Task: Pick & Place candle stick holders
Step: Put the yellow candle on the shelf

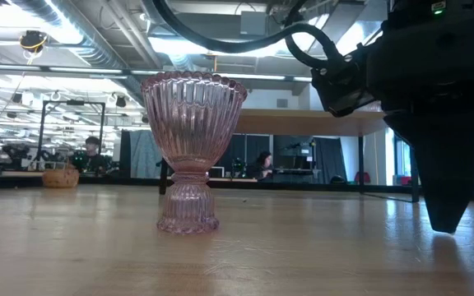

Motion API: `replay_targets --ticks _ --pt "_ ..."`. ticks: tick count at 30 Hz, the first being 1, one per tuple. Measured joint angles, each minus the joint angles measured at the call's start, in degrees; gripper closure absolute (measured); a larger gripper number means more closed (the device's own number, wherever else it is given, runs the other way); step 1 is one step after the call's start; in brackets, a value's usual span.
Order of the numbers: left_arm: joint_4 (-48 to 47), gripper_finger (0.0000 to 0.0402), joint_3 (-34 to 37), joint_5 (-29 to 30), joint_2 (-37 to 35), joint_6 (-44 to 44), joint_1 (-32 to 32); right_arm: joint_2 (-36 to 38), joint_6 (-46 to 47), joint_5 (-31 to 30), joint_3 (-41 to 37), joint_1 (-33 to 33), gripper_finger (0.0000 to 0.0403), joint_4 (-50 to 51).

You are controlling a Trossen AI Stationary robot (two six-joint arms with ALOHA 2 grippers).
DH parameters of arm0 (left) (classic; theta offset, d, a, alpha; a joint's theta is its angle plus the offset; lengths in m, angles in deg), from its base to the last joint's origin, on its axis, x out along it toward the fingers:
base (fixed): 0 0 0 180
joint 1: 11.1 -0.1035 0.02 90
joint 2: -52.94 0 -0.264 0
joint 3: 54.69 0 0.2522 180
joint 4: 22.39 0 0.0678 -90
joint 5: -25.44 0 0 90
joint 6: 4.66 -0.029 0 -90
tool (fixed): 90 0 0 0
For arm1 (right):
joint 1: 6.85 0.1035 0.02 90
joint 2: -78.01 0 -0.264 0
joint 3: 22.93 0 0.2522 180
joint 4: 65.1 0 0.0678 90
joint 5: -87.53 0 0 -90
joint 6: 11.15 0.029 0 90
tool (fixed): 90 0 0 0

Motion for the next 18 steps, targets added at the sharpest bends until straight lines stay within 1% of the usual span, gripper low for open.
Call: replay_targets --ticks 9,10,11,12,13,14,15,17,18 --pt "0.0 0.0398 0.0 0.1 0.0 0.0 0.0 0.0 -0.4 -0.1 0.0 0.0 0.0288 -0.4" --pt "0.0 0.0398 0.0 0.7 0.0 0.0 0.0 0.0 -0.7 -0.1 0.0 0.0 0.0288 -0.5" --pt "0.0 0.0398 0.0 2.6 0.0 0.1 0.0 0.0 -1.3 -0.2 0.0 0.0 0.0288 -0.5" --pt "0.0 0.0398 0.0 6.0 0.0 0.8 0.0 0.0 -1.6 -0.6 0.0 0.0 0.0288 -0.4" --pt "0.1 0.0398 0.0 11.2 0.0 1.8 0.0 0.1 -1.9 -1.3 0.0 0.0 0.0288 -0.3" --pt "0.1 0.0398 0.0 17.9 -0.2 3.2 0.0 0.2 -2.0 -2.2 0.0 0.0 0.0288 -0.2" --pt "0.0 0.0398 0.0 25.6 -0.5 5.0 0.0 0.2 -2.3 -3.2 0.2 0.0 0.0288 0.0" --pt "0.0 0.0398 0.0 43.4 -1.3 9.5 -0.1 0.2 -3.4 -5.6 1.1 0.0 0.0288 0.8" --pt "-0.5 0.0398 0.0 51.2 -1.7 11.8 -0.3 0.2 -4.1 -6.9 1.7 0.0 0.0288 1.2"
